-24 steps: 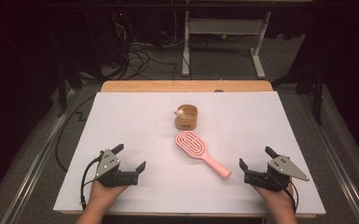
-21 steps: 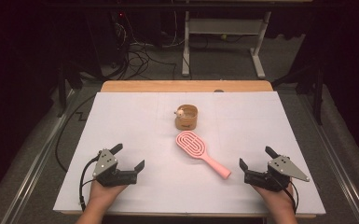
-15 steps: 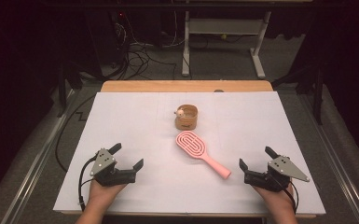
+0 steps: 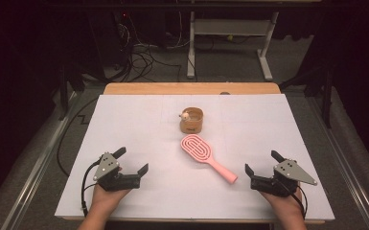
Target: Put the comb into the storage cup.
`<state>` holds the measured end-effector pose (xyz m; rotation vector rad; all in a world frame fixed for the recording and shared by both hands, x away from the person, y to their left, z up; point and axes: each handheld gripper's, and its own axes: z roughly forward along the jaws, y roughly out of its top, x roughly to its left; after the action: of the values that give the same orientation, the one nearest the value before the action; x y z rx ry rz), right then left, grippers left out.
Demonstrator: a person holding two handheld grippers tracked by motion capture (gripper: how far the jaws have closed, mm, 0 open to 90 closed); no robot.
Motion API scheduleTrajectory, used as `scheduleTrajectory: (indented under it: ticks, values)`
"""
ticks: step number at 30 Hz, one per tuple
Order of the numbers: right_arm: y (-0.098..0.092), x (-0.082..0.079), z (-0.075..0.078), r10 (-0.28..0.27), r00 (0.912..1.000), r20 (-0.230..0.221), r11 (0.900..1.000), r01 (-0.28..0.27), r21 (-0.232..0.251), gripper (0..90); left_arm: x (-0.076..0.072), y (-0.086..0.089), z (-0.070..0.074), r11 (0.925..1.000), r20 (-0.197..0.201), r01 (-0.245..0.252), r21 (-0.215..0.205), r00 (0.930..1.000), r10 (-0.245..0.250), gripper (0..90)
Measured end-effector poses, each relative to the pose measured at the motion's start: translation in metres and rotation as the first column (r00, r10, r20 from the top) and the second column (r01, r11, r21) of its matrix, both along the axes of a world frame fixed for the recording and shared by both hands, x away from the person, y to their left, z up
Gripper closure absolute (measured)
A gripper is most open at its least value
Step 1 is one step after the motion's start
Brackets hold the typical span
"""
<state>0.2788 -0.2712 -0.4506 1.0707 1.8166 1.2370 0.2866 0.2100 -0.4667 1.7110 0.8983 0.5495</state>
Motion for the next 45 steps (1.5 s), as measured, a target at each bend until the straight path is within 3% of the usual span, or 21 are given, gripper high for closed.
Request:
scheduleTrajectory:
  ticks: [7,16,30,37,45]
  values:
    - [0.006,-0.001,0.0,0.029,0.9991,-0.032,0.999,-0.03,-0.037,2.8,0.0,0.0,0.0,1.0,0.006,0.0,0.0,1.0,0.0,0.0]
    - [0.015,0.0,-0.004,0.104,0.9892,-0.103,0.991,-0.111,-0.071,5.7,-0.001,0.0,0.0,1.0,0.01,-0.002,0.001,0.9999,0.002,0.0]
    - [0.032,-0.005,-0.005,0.183,0.9742,-0.132,0.977,-0.195,-0.081,16.4,-0.001,0.0,0.001,1.0,0.014,0.001,-0.001,0.9999,-0.001,0.0]
    - [0.041,-0.006,-0.007,0.224,0.9612,-0.16,0.966,-0.241,-0.092,27.1,-0.001,0.0,0.001,1.0,0.016,0.001,-0.002,0.9999,-0.001,0.0]
    - [0.053,-0.001,-0.012,0.242,0.9428,-0.23,0.957,-0.271,-0.103,45.5,-0.001,-0.001,0.001,1.0,0.02,0.004,-0.007,0.9998,-0.004,0.0]
